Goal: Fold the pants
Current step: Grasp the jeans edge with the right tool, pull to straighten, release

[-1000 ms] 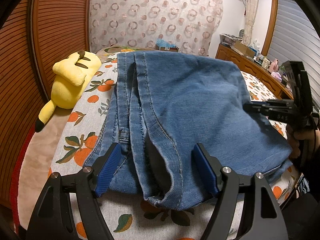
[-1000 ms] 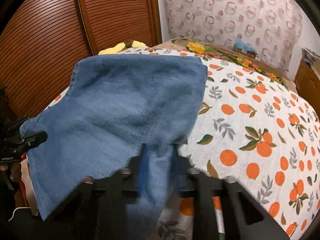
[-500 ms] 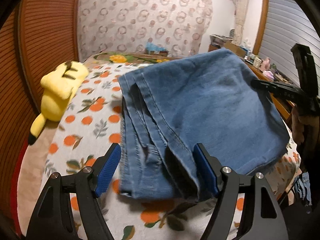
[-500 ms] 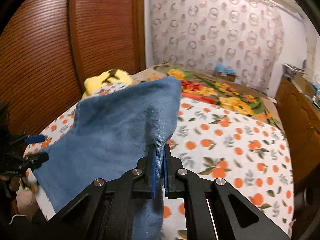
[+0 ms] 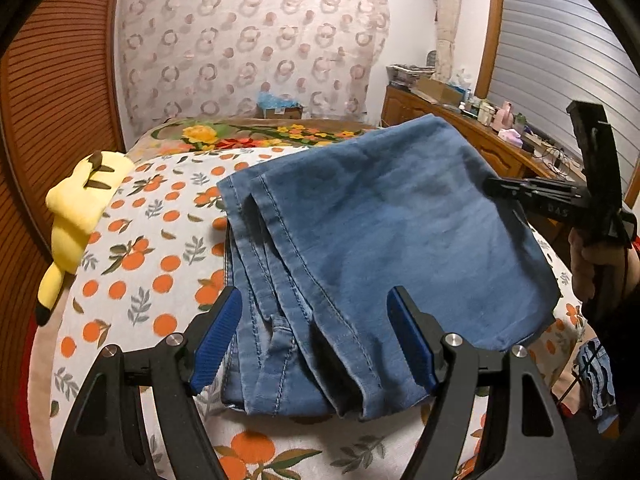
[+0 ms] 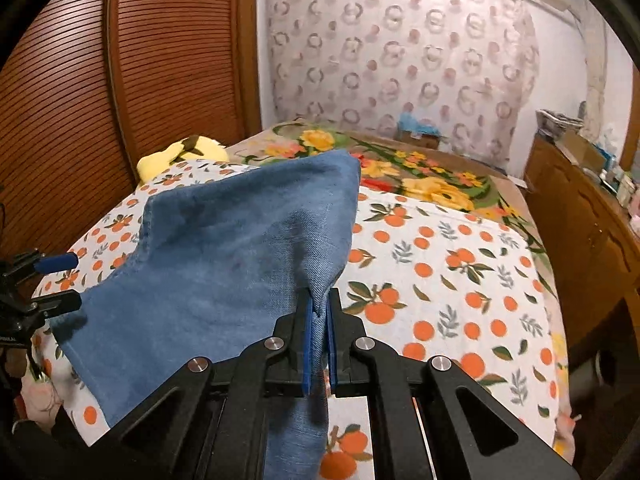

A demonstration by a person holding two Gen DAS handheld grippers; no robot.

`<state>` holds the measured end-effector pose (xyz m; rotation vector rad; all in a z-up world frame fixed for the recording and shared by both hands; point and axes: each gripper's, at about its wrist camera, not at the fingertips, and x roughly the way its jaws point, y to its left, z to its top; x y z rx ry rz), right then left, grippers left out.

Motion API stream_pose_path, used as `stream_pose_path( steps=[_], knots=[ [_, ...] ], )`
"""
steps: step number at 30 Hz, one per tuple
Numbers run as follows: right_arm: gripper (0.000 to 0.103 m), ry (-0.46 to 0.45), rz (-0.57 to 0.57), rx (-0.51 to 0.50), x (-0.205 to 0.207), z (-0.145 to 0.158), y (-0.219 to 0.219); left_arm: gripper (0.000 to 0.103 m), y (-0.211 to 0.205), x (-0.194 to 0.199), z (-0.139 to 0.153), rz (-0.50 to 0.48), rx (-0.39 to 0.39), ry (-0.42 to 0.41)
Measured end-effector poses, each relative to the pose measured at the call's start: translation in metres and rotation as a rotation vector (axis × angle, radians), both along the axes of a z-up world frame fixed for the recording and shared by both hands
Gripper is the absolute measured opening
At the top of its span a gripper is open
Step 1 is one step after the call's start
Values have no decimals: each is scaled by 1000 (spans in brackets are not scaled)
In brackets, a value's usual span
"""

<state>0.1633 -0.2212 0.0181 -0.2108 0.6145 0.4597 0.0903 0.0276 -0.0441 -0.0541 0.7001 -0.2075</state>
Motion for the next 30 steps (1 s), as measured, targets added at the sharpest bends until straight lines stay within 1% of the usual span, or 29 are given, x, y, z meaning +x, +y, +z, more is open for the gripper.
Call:
stream_pose_path(
  steps=[3, 7, 10, 12, 14, 18, 20, 22, 24, 26, 30],
  knots=[
    [6, 12, -21, 5, -6, 3, -4, 76, -5, 5, 2, -15, -7, -2],
    [8, 54, -30, 32, -4, -7, -3, 76, -15, 11, -1, -41, -9, 11],
    [21, 78, -50, 38, -5, -15, -5, 76, -26, 15, -7, -65, -13, 27],
    [44, 97, -49, 45, -9, -22, -8, 76, -33, 17, -10, -80, -10, 29],
    [48, 113, -51, 54, -16, -30, -12, 76, -36, 20, -18, -88, 4, 39],
    [57, 140, -59, 67, -28, -42, -19, 76, -26, 24, -33, -61, 12, 61],
    [58, 164, -59, 87, -31, -46, -21, 76, -22, 23, -37, -55, 7, 62],
    [58, 155, -63, 91, -35, -45, -22, 76, -17, 22, -37, -56, -11, 63],
    [58, 170, -58, 106, -36, -47, -21, 76, -18, 22, -38, -50, 7, 62],
    [58, 164, -53, 97, -40, -47, -18, 76, -18, 22, -40, -57, 24, 62],
    [58, 169, -41, 105, -47, -50, -12, 76, -12, 24, -41, -65, 25, 67]
  ],
)
